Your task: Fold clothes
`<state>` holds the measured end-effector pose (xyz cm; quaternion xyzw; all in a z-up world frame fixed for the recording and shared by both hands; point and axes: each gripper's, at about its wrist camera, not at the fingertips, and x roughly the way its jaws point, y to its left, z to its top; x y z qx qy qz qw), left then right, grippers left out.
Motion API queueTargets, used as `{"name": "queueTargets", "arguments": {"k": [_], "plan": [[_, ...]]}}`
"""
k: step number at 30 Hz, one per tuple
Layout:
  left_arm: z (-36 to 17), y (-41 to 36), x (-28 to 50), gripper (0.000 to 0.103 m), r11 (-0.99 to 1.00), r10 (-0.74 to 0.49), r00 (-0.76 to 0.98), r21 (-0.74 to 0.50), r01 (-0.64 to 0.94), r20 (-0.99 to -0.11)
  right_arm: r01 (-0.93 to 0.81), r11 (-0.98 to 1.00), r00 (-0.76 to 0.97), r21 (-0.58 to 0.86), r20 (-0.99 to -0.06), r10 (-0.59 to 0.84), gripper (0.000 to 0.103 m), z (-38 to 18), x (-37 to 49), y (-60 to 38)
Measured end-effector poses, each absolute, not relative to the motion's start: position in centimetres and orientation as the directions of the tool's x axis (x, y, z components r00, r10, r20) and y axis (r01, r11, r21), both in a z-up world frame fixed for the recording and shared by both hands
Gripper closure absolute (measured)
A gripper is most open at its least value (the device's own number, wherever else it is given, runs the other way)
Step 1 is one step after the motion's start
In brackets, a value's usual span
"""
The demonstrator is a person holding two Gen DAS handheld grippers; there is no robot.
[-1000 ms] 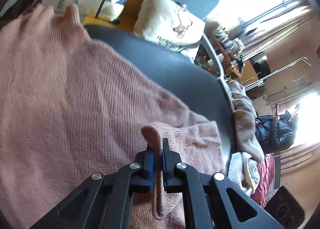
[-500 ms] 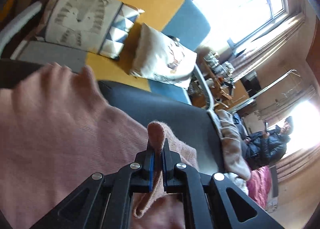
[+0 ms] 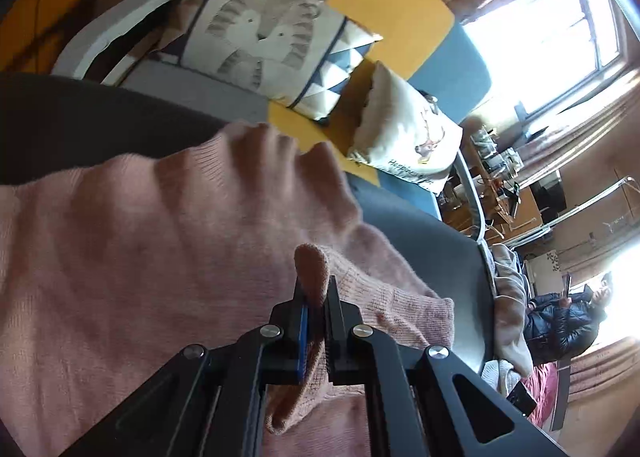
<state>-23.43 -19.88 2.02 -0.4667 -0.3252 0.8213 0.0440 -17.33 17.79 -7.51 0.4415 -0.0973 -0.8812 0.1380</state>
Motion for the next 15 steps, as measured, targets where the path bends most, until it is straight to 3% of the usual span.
{"name": "queueTargets", "arguments": {"k": [15], "plan": [[-4.4,-22.2,-21.4,0.097,-0.738,0.410,-0.507,-0.602,0.305,-0.759,0.144,-0.947,-0.582,0.288,-0.749,-0.316,0.075,-7.6,-17.0,17.6]]}}
